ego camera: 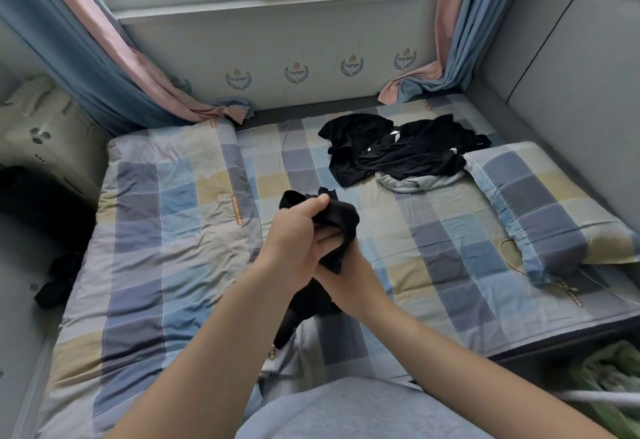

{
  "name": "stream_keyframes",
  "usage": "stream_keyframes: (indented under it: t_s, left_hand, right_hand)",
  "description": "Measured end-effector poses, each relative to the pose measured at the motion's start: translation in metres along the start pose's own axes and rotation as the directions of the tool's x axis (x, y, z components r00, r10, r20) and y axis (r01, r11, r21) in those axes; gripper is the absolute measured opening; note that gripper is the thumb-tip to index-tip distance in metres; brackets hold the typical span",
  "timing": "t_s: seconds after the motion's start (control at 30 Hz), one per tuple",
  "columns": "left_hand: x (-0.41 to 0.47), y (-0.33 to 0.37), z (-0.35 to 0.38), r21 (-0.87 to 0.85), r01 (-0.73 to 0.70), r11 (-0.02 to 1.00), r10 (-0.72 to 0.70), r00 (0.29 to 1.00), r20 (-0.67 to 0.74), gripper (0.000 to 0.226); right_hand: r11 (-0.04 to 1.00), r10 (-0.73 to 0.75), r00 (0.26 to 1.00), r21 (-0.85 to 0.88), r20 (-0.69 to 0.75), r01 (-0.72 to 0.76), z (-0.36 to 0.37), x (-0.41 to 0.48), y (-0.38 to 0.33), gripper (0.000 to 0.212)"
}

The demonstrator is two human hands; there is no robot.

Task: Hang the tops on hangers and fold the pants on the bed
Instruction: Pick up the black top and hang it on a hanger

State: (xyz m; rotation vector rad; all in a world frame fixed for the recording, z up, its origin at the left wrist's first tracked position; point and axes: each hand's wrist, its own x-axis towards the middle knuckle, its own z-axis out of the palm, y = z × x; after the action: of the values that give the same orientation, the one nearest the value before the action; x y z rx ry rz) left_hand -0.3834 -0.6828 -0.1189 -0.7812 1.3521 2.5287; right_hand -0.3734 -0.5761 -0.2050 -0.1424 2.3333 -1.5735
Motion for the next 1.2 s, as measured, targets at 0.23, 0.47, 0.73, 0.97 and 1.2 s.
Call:
stream_keyframes:
  t_s: [0.23,0.47,0.73,0.97,1.2]
  left_hand:
    - [-0.004,0.009,-0.009,0.002,-0.029,1.000,0.029,0.999,0.022,0.017]
    - [0.005,0.013,-0.025,-0.034,-0.002,0.999,-0.001,0.998,-0.068,0.020]
    - [0.009,0.018,-0.028,-0.106,-0.019,0.994,0.006,0.993,-0.118,0.017]
    - [0.012,0.026,-0.035,-0.174,-0.104,0.979,0.081,0.987,-0.137,0.015]
    - [0.025,0.012,-0.047,0.329,-0.043,0.943,0.040,0.999,0.017,0.037]
  right_hand:
    - [0.996,0.026,0.984,-0.076,-0.179,-0.040,-0.019,0.014,0.014,0.023]
    - [0.999,0.011,0.960,-0.041,-0.279,-0.023,-0.049,0.014,0.024,0.021]
    - [0.840,-0.291,0.944,-0.515,-0.158,0.172,-0.073,0.005,0.037,0.015]
    - [0.765,0.095,0.952,-0.591,-0.291,-0.257,-0.095,0.006,0.076,0.012]
    - [0.959,0.176,0.973,-0.198,-0.149,-0.204,-0.103,0.011,0.051,0.023]
